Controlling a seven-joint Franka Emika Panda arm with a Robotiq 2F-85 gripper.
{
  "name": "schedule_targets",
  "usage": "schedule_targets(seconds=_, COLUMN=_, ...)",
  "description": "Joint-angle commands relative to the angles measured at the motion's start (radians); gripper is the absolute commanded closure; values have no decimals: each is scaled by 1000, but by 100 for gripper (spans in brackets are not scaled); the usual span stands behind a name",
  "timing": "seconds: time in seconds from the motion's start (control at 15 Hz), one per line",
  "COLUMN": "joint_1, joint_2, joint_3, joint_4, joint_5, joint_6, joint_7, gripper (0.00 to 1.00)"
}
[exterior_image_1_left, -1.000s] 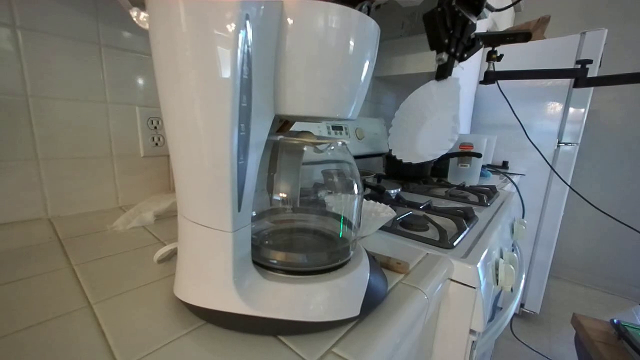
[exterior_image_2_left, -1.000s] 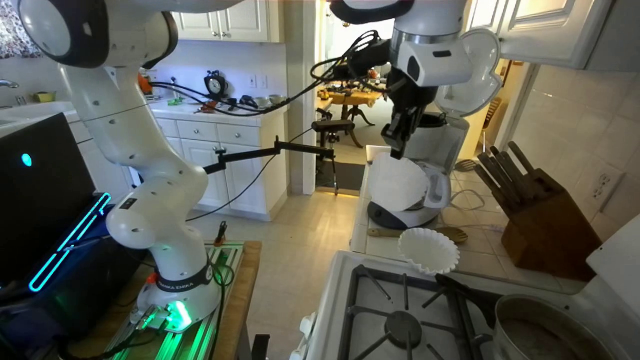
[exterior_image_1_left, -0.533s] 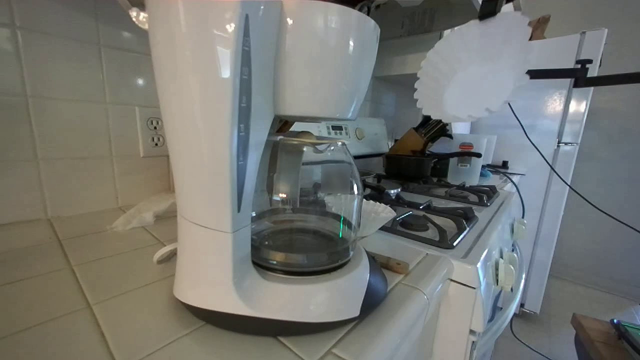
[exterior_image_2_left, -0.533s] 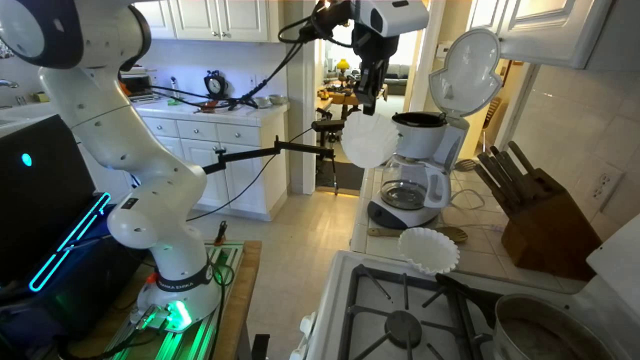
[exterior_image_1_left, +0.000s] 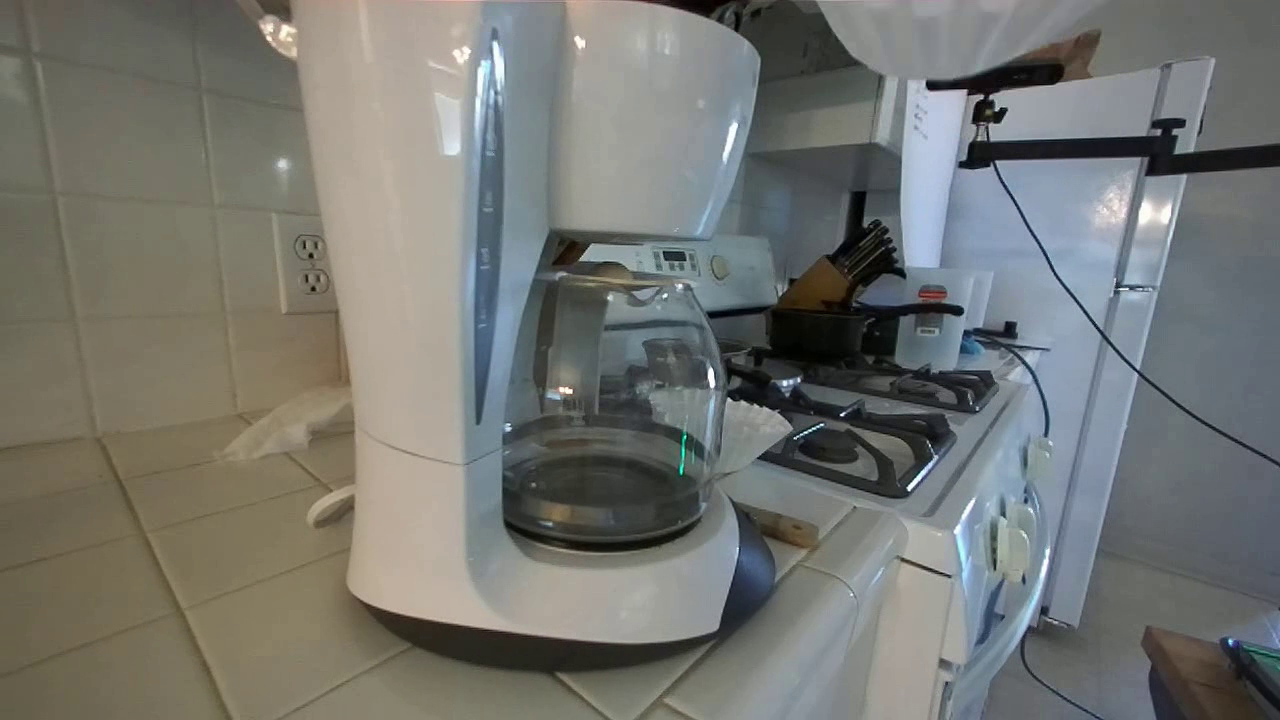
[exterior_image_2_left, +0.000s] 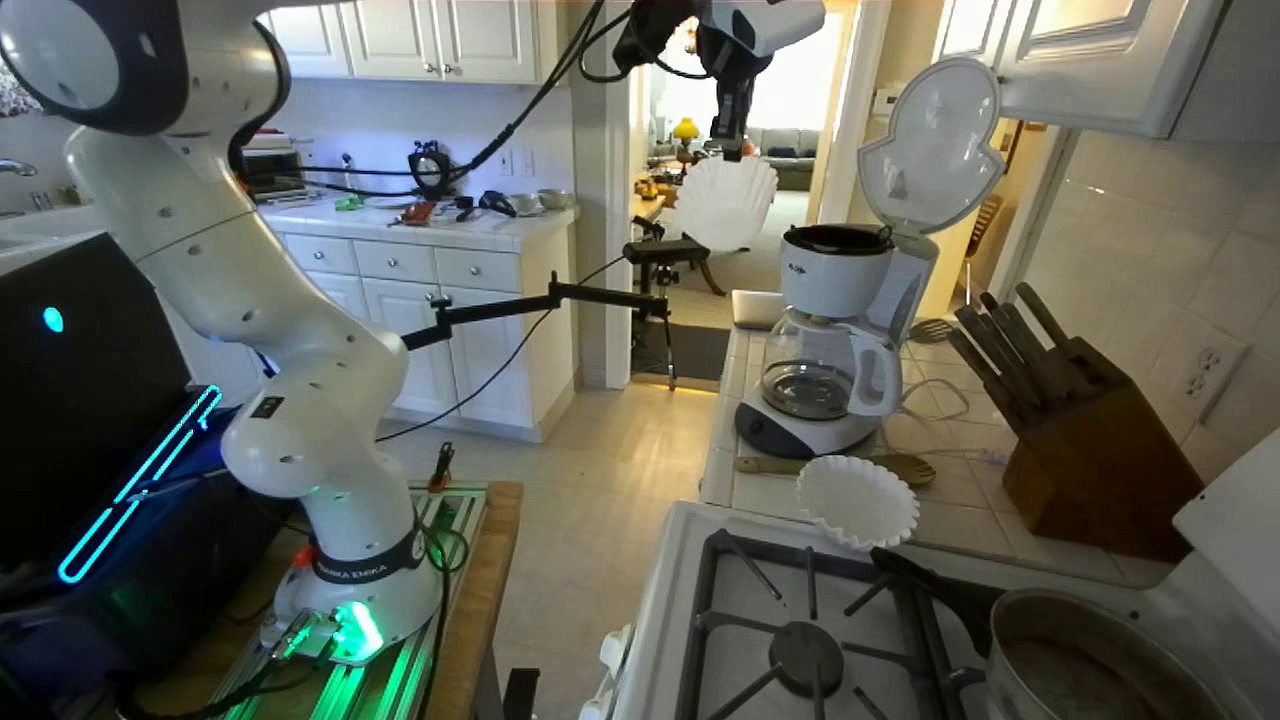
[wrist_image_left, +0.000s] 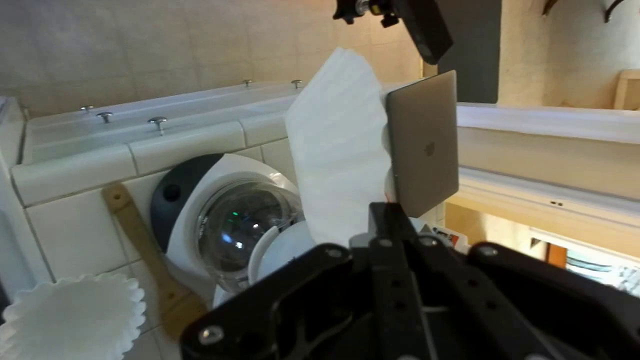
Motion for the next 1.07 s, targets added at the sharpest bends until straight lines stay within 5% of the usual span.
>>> schedule_targets(seconds=0.0, joint_1=10, joint_2=37, joint_3=6, joint_4=38, joint_5=106, joint_6=67, joint_7=38, gripper=99)
schedule_targets(seconds=1.0, joint_1=22, joint_2=181, joint_3=27, joint_4=-22, joint_5=414, joint_6=550, joint_7=116, gripper=99)
